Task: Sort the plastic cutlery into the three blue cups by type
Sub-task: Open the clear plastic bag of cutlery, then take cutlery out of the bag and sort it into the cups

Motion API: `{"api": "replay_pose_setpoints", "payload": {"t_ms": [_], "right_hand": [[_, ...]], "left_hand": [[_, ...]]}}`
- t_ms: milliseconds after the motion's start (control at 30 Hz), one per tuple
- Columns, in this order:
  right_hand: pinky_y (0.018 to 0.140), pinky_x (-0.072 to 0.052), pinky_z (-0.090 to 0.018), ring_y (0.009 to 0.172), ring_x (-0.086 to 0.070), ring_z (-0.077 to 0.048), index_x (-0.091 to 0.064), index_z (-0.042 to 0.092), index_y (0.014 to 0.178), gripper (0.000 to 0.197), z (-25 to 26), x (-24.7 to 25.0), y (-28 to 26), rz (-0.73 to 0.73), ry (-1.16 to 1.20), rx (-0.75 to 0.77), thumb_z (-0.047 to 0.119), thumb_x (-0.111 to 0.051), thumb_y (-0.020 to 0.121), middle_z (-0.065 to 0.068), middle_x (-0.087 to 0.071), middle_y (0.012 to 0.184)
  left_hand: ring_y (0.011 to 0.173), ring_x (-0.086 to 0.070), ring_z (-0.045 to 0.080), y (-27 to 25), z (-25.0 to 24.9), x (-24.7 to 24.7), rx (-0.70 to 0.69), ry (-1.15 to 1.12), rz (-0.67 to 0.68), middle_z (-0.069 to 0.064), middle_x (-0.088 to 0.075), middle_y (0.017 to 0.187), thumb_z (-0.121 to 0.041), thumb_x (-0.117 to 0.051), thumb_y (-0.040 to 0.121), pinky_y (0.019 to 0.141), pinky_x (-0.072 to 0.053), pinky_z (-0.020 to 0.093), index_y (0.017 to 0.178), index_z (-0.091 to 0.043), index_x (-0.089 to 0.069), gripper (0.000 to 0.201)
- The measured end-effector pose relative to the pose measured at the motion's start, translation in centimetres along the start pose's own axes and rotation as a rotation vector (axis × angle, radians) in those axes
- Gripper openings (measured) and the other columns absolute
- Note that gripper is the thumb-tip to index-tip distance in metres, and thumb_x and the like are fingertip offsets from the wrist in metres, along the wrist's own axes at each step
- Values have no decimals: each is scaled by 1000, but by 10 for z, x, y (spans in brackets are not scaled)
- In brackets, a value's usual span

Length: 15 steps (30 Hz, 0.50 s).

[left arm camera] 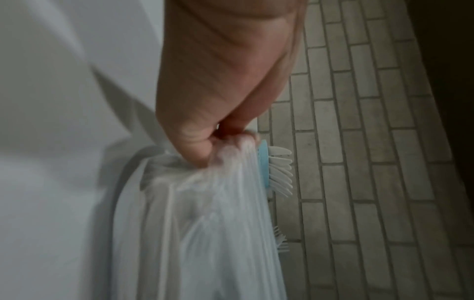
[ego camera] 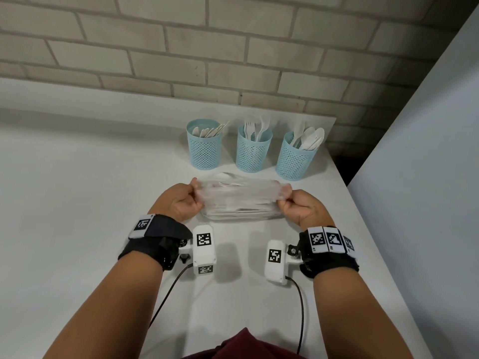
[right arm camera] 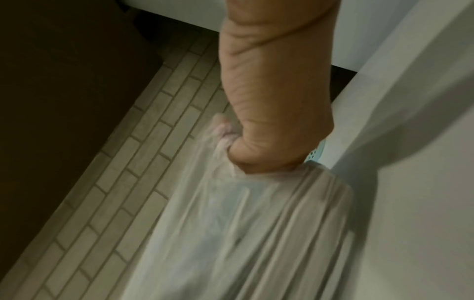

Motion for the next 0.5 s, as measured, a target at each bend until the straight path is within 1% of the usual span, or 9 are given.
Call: {"api": "replay_pose_setpoints", "payload": {"t_ms": [100, 167, 200, 267, 333, 367, 400, 467, 500], "right_hand": [[32, -41, -15, 32, -56, -14, -52, -5, 76, 31, 5, 9, -5, -50, -74, 91, -4, -29, 96, -13, -59, 45], [36, -40, -12, 33, -51, -3, -60, -2, 74, 36, 15, 6, -6, -67, -366, 202, -5, -31, 95, -5, -56, 46], [41, -41, -13, 38, -51, -2, -58, 0, 79, 28, 23, 2, -10, -101, -514, 283, -7, -35, 94, -5, -56, 52], [56, -46, -26, 61, -57, -15, -55, 4, 95, 15, 37, -10, -17, -197, -676, 405, 0, -42, 91, -13, -61, 76], [83, -44, -37, 100, -55, -28, -58, 12, 110, 24, 56, -34, -30, -330, -1150, 629, 8, -46, 90, -10, -59, 112], [92, -38, -37, 112, -48, -29, -60, 16, 112, 26, 61, -49, -42, -389, -1367, 760, 11, -47, 91, -4, -57, 119], [95, -35, -37, 116, -47, -28, -62, 18, 109, 24, 60, -67, -58, -396, -1492, 910, 11, -48, 91, -1, -58, 118], [89, -41, -31, 103, -57, -22, -68, 15, 99, 22, 45, -100, -76, -192, -1556, 1050, 7, -49, 91, 0, -66, 105], [83, -43, -26, 94, -59, -18, -70, 12, 96, 22, 30, -111, -73, -39, -1587, 1000, 4, -49, 91, 0, -67, 99]], "left_hand": [[86, -60, 20, 1, 3, -6, 45, 88, 64, 7, -61, 97, -19, -49, 96, 61, -58, 35, 96, -11, -57, 10], [93, -59, 17, -4, 2, -17, 33, 260, 173, 6, -60, 103, -23, -57, 92, 76, -56, 33, 100, -13, -57, 13], [91, -61, 15, -8, -1, -22, -23, 448, 207, 6, -61, 105, -18, -59, 91, 76, -57, 30, 101, -14, -58, 12], [85, -61, 10, -22, -12, -32, -226, 939, 196, 2, -63, 100, -11, -62, 87, 73, -53, 23, 98, -16, -63, 12], [93, -56, 10, -30, -25, -43, -462, 1337, 137, -4, -62, 103, -12, -69, 82, 78, -44, 20, 101, -15, -68, 19], [100, -54, 11, -31, -28, -48, -539, 1467, 113, -3, -61, 110, -12, -71, 80, 82, -40, 20, 104, -14, -69, 24], [107, -53, 13, -31, -28, -50, -575, 1546, 95, -1, -59, 118, -12, -72, 79, 86, -38, 21, 109, -14, -68, 30], [119, -48, 16, -28, -24, -52, -565, 1592, 76, 3, -49, 134, -11, -72, 78, 89, -36, 21, 121, -14, -60, 45], [123, -45, 16, -27, -21, -52, -552, 1600, 81, 2, -44, 138, -11, -72, 78, 89, -35, 21, 127, -14, -53, 52]]}}
Point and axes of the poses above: each hand's wrist, its own y-axis towards the middle knuckle, its own x-axis out of the back of the hand, z = x × y, the point moved 9 cm from there along y, towards the middle knuckle
